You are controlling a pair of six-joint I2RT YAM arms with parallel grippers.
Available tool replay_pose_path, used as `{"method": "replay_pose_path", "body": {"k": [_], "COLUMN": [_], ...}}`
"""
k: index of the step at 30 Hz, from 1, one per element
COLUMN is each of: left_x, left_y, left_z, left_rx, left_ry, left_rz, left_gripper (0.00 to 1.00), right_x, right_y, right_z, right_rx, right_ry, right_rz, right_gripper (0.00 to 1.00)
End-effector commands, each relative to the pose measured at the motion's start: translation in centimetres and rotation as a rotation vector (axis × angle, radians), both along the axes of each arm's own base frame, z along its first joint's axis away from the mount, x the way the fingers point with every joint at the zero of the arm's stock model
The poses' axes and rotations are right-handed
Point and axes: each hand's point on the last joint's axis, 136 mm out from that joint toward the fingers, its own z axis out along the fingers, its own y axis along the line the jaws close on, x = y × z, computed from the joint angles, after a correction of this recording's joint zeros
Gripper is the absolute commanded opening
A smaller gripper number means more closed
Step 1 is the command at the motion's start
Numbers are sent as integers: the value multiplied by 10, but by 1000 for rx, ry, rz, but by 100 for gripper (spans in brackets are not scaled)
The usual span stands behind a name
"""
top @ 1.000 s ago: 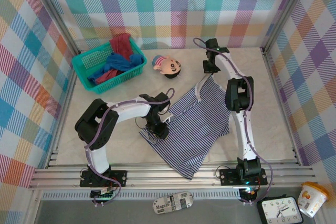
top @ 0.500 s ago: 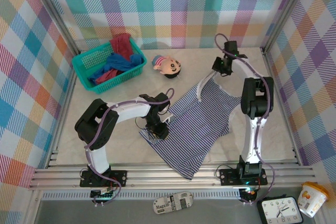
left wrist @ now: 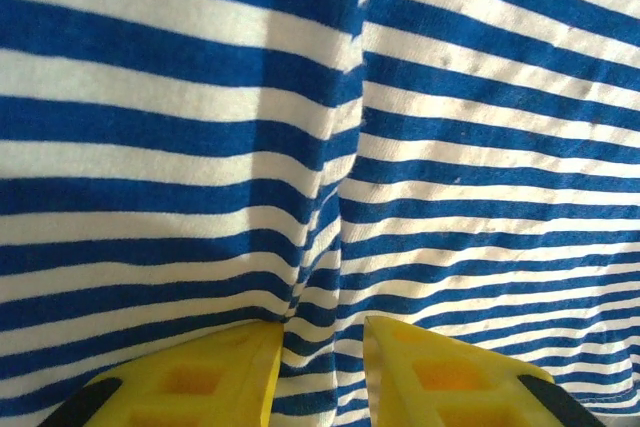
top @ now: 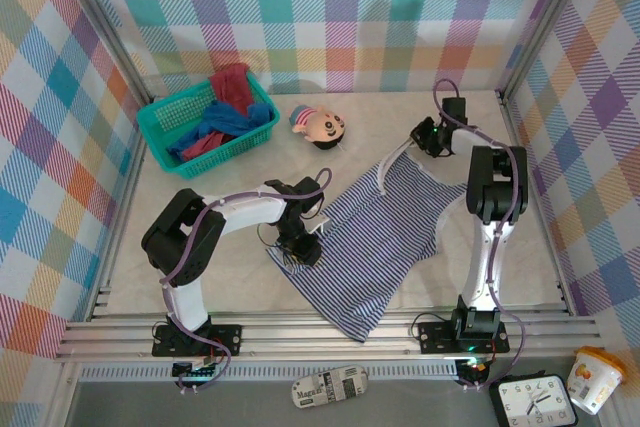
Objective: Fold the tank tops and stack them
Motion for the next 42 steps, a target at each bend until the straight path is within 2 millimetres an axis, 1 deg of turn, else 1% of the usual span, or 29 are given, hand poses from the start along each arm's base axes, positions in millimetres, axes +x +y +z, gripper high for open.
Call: {"method": "replay_pose_path", "body": {"k": [1, 3, 6, 9, 11, 15, 16, 19, 22, 24, 25, 28, 30, 32, 34, 35, 37, 40, 42], "left_x": [-29, -27, -25, -26, -24, -16, -14, -11, -8, -4, 0, 14, 27, 39, 46, 47, 47, 47, 47], "left_y": [35, 33, 34, 36, 32, 23, 20, 14, 10, 9, 12, 31, 39, 44, 48, 48, 51, 55, 57], "left_z": [-16, -8, 0, 2, 7, 23, 28, 40, 47, 48, 46, 34, 30, 28, 23, 20, 13, 4, -1], "left_rx": [158, 146, 145, 150, 132, 88, 76, 45, 21, 14, 31, 122, 136, 136, 141, 134, 147, 151, 159], "left_ry": [100, 86, 81, 108, 108, 79, 76, 84, 100, 98, 90, 55, 28, -7, -17, -9, 3, 21, 29], "left_rz": [-11, -22, -31, -22, -17, 10, 18, 41, 62, 82, 100, 164, 227, 269, 295, 302, 306, 313, 316], "left_gripper": [31, 32, 33, 35, 36, 39, 39, 40, 40, 40, 40, 39, 38, 37, 36, 36, 34, 32, 31], "right_x": [-2, -5, -4, 6, 9, 5, 2, -11, -26, -36, -43, -63, -78, -94, -108, -115, -132, -152, -160], "right_y": [-4, -6, -5, 6, 14, 12, 10, 4, -1, -3, -2, 4, 10, 25, 48, 62, 88, 121, 139], "right_z": [-19, -24, -22, -10, -3, 14, 18, 29, 35, 40, 43, 49, 51, 51, 49, 50, 45, 32, 26], "right_rx": [37, 34, 42, 100, 129, 110, 96, 61, 34, 25, 26, 46, 82, 127, 154, 172, 200, 213, 212], "right_ry": [51, 65, 47, -29, -63, -92, -94, -89, -87, -91, -99, -101, -99, -104, -93, -91, -77, -40, -22], "right_rz": [-39, -43, -36, 17, 52, 66, 64, 51, 52, 58, 63, 88, 95, 115, 166, 193, 232, 296, 336], "right_gripper": [3, 5, 6, 12, 16, 20, 22, 23, 33, 35, 35, 37, 37, 36, 35, 35, 34, 31, 29]}}
